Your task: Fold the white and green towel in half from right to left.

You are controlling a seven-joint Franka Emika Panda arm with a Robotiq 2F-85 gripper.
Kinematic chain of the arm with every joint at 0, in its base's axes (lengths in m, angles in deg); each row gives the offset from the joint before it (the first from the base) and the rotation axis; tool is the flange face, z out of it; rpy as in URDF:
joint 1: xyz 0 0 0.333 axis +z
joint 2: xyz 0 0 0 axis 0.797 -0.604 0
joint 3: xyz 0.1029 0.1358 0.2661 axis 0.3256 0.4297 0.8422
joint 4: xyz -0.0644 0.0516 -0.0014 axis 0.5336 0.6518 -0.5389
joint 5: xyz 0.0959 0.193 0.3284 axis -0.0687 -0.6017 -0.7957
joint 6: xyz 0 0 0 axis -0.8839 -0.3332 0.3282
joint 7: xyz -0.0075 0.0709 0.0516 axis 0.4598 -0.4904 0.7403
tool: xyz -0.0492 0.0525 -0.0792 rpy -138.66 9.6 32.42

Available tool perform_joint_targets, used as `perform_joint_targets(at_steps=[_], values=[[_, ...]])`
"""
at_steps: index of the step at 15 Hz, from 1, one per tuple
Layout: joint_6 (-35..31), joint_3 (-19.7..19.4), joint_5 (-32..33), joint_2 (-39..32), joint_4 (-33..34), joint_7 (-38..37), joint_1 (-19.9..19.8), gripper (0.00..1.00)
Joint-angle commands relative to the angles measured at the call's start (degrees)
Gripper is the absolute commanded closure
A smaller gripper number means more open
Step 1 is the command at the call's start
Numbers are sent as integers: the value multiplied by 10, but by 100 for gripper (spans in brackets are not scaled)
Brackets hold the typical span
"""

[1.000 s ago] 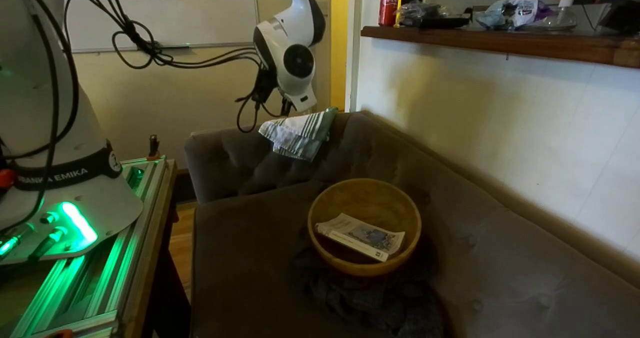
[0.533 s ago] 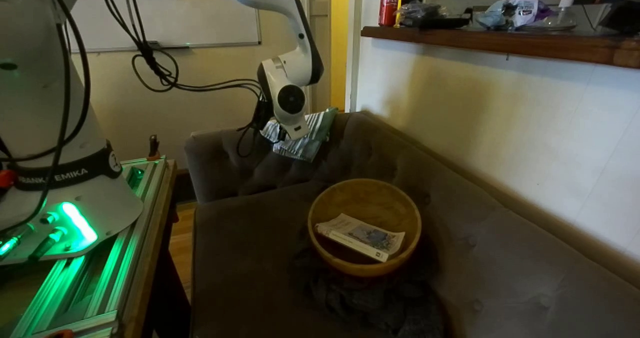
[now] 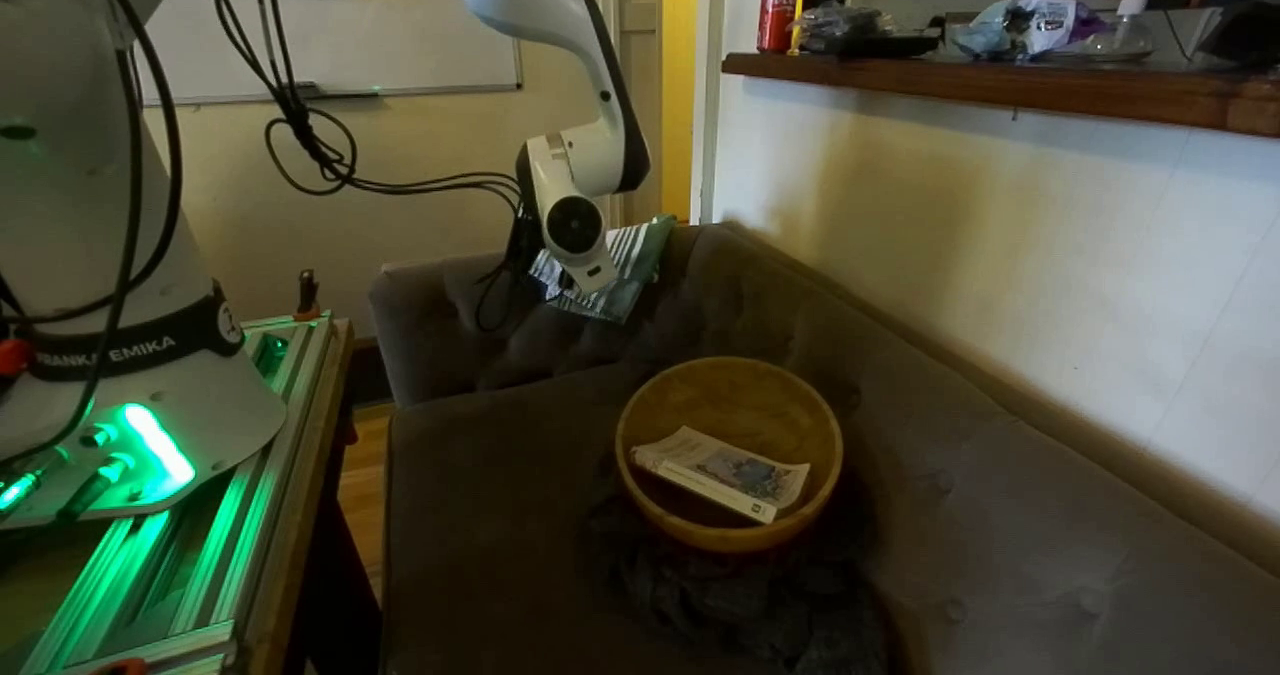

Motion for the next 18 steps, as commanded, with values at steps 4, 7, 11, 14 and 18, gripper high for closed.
perform_joint_targets(at_steps=[4, 7, 11, 14, 18], values=[[100, -21, -62, -110, 43, 86, 4, 0], [131, -17, -56, -157, 72, 78, 6, 0], [165, -7, -75, -193, 101, 76, 2, 0], [182, 0, -99, -205, 118, 74, 1, 0], [174, -3, -143, -218, 149, 87, 9, 0]])
